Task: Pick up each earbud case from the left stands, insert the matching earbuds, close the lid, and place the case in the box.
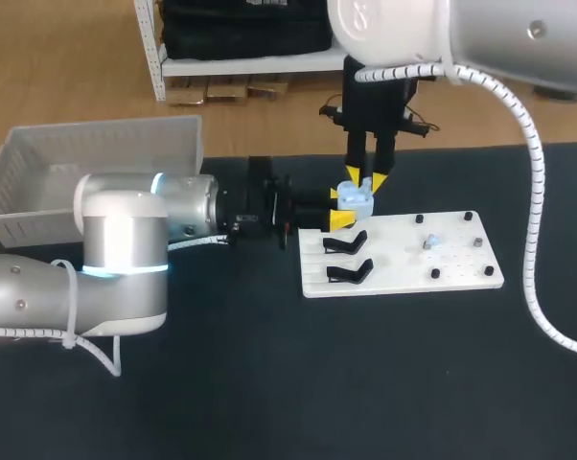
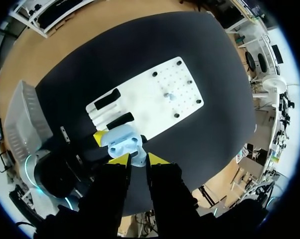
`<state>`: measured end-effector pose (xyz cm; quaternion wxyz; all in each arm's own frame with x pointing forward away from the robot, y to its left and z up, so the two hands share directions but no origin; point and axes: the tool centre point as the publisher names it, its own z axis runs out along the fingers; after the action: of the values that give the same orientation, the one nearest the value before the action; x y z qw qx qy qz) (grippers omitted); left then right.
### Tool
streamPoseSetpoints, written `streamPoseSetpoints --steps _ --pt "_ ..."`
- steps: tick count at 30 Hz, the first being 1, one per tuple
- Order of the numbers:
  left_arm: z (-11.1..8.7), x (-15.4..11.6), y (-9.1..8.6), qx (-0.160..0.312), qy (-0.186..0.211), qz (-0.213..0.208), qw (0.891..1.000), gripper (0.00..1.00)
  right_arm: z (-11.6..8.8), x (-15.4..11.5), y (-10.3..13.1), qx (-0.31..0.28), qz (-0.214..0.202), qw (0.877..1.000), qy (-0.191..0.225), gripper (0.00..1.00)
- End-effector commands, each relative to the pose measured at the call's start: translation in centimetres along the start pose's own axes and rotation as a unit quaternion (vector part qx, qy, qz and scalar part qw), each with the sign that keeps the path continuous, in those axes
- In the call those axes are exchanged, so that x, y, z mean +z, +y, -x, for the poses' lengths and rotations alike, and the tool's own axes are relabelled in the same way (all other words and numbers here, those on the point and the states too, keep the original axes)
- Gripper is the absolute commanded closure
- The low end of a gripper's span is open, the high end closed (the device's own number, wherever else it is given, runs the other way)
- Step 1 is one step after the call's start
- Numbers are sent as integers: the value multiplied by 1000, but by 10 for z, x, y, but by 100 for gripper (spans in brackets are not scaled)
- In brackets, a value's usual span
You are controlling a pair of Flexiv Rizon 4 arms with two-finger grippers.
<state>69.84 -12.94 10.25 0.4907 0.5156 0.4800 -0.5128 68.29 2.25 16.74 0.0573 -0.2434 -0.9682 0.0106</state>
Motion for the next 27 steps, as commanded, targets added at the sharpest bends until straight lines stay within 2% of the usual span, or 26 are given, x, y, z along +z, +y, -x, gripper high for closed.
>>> streamPoseSetpoints --steps 1,27 --pt "-1 1 0 1 -2 1 1000 100 -1 1 5 4 -10 1000 -5 100" --pt "-1 1 0 1 -2 1 1000 100 -3 4 10 11 -30 999 -18 100"
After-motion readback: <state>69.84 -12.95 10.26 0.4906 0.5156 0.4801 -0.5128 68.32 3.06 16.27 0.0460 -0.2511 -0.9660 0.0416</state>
